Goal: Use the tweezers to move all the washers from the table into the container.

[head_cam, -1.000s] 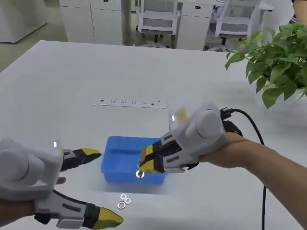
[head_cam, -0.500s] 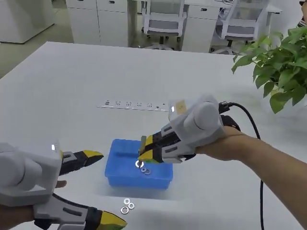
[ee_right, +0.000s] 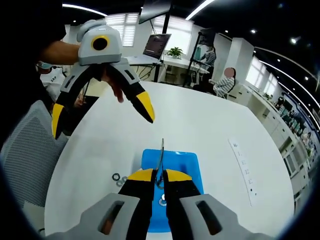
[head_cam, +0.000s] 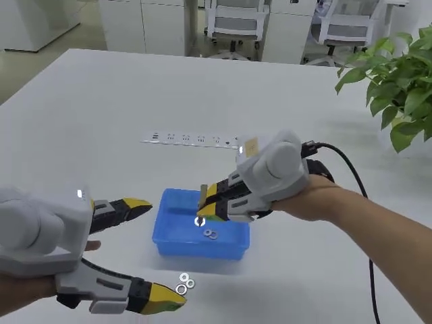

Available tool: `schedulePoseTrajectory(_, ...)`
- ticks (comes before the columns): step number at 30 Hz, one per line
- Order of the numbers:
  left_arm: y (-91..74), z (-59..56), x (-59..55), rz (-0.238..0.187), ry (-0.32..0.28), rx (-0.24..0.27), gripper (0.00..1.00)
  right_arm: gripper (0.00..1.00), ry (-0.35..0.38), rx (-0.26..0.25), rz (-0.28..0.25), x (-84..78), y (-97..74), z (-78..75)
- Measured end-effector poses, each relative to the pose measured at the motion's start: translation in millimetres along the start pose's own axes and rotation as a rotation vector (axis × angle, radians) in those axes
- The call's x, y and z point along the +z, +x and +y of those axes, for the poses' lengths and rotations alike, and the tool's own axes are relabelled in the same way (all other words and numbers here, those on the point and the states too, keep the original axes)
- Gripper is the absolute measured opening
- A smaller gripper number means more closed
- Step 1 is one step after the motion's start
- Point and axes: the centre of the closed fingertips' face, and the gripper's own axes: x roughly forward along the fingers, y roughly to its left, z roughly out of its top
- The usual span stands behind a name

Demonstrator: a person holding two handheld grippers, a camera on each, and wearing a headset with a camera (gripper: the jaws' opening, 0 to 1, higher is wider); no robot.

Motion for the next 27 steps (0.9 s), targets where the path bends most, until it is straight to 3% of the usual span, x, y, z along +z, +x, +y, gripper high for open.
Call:
schedulePoseTrajectory(14, 11.9, 11.6, 11.9, -0.012, 0.030, -0.014, 0.98, 0.08, -0.012, -0.003, 0.025, -18.4, 16.2, -5.9)
schedulePoseTrajectory(27, 29.9, 27.0, 14.4, 0.000, 0.070, -0.050, 0.75, 0.08, 0.009, 0.012, 0.041, -36.7, 24.6, -3.2)
